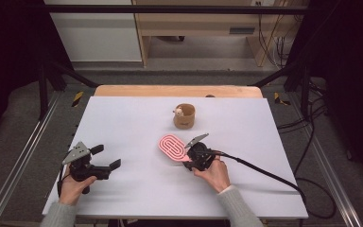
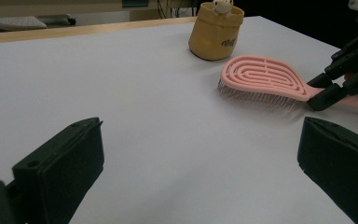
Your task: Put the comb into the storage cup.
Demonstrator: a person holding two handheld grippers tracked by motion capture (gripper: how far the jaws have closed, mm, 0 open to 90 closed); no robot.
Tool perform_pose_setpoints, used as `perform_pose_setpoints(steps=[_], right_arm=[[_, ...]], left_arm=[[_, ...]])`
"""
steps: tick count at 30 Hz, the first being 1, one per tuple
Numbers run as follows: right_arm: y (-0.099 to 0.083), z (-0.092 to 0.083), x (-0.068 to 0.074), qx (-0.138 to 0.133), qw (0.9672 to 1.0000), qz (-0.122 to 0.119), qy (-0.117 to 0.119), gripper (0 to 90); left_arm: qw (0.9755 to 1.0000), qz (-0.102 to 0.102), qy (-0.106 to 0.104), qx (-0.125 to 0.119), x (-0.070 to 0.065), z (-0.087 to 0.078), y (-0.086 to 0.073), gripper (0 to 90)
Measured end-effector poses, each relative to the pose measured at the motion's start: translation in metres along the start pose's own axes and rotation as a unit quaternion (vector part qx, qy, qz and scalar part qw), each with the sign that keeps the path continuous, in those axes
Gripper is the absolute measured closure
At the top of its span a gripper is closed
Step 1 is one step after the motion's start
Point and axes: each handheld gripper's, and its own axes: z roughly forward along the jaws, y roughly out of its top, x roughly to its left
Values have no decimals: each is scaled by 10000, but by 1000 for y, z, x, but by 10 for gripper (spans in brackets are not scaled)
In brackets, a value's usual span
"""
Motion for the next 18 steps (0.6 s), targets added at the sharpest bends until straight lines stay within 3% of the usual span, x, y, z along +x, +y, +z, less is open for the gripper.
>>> perform_pose_setpoints(steps=[18], right_arm=[[3, -17, 0, -355, 9993, -3, 95, 697]], left_arm=[[10000, 4, -37, -4, -2, 0, 1, 4]])
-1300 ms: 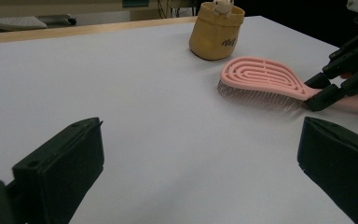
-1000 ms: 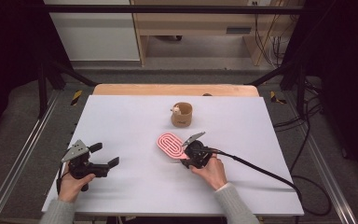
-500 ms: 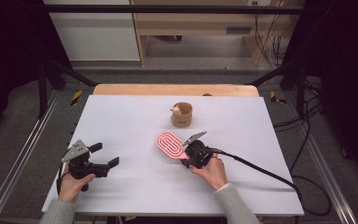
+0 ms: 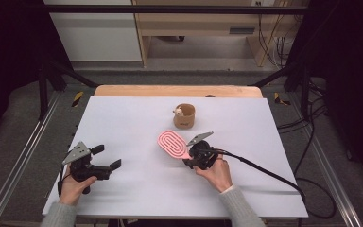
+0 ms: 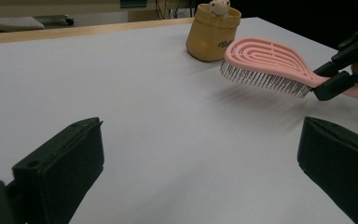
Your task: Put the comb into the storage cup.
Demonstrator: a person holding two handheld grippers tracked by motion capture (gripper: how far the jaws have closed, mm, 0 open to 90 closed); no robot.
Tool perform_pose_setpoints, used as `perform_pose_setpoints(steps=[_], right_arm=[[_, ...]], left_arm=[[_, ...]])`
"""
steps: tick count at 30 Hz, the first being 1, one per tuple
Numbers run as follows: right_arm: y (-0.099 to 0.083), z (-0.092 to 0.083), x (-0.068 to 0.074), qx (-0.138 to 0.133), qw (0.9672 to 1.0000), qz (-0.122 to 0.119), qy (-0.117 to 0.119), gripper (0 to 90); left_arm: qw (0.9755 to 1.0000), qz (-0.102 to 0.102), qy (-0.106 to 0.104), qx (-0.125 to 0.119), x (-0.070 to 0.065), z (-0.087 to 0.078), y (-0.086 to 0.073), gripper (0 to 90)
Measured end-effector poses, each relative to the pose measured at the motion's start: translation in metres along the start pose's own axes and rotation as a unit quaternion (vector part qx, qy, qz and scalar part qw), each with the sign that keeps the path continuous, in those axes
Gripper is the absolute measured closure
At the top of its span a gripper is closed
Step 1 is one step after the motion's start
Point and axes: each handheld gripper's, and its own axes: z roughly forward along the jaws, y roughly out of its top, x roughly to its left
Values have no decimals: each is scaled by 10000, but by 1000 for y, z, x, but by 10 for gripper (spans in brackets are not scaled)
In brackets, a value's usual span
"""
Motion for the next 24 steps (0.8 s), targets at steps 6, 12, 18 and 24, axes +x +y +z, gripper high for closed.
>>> perform_pose_setpoints(steps=[6, 12, 18, 24], right_arm=[[-1, -6, -4, -111, 9999, -2, 6, 697], [-1, -15, -7, -264, 9996, 99, 36, 697], [-2, -21, -9, -435, 9989, 93, 110, 697], [-4, -29, -12, -648, 9976, 118, 199, 697]], left_arm=[[10000, 1, -10, -9, -1, 0, 0, 4], [10000, 4, -24, -14, -2, 1, 1, 4], [10000, 3, -48, -4, -5, 2, 2, 4], [10000, 3, -72, -21, -8, 3, 4, 4]])
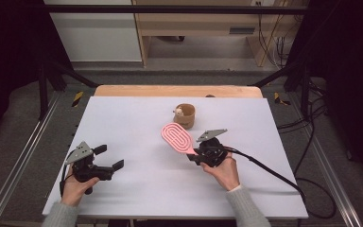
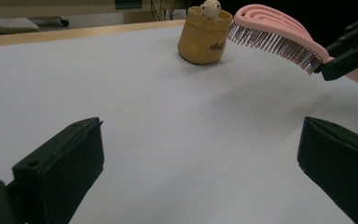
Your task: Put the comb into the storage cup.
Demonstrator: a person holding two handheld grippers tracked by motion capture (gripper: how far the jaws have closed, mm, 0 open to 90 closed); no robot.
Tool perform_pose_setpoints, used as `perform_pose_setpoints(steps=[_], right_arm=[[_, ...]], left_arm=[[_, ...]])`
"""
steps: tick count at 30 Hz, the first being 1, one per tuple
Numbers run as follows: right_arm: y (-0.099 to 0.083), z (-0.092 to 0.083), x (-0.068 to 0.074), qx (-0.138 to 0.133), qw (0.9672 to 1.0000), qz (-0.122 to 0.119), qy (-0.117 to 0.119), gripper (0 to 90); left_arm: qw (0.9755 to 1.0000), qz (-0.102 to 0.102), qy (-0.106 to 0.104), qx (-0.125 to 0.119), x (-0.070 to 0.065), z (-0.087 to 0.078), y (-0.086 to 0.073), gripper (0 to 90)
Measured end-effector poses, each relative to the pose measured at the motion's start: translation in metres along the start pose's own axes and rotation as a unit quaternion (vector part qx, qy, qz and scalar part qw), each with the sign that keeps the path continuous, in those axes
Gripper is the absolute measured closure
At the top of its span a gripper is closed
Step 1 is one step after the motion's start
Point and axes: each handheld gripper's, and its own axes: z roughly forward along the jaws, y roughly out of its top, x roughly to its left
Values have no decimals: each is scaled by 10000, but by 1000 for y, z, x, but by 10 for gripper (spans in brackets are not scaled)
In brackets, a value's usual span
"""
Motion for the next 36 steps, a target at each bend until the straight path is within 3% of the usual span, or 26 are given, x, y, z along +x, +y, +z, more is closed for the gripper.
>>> perform_pose_setpoints(steps=[36], right_arm=[[0, -11, 2, -607, 9978, -207, 187, 697]], left_arm=[[9999, -12, -132, -71, -24, 8, 14, 4]])
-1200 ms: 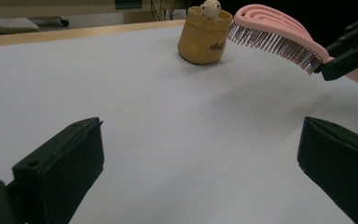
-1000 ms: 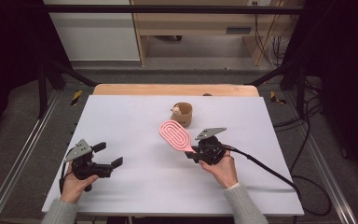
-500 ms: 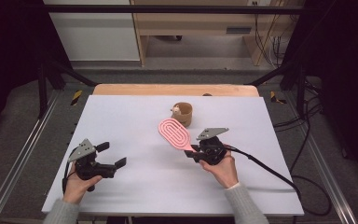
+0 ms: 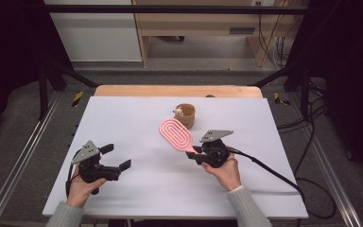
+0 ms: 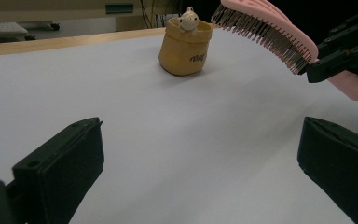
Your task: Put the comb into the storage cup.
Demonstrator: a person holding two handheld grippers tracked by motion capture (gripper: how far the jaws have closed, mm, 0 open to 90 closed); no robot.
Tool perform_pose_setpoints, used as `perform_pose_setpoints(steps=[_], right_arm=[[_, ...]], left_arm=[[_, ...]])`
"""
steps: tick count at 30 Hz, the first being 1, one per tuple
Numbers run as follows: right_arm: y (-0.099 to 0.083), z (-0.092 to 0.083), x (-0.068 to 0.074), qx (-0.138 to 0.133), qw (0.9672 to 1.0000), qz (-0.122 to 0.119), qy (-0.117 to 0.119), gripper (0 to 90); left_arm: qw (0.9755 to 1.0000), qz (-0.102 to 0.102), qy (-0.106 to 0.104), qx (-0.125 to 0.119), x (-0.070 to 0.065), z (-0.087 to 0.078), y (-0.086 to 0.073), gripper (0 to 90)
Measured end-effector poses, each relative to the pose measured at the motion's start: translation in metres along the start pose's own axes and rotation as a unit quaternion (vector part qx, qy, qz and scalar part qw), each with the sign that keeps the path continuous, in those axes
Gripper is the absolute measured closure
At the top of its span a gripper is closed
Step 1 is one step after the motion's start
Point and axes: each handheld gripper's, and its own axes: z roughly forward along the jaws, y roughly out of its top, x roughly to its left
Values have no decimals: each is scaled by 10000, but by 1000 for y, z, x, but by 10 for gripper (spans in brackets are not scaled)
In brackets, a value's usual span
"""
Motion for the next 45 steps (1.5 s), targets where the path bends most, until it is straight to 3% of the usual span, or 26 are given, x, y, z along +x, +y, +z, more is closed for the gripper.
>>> perform_pose_setpoints(steps=[25, 45], right_arm=[[2, -6, 3, -332, 9994, -96, 80, 697], [1, -8, 6, -412, 9990, -118, 115, 697]], left_arm=[[9998, -109, -123, -60, -17, 10, 12, 4], [9994, -124, -306, -121, -26, 22, 28, 3]])
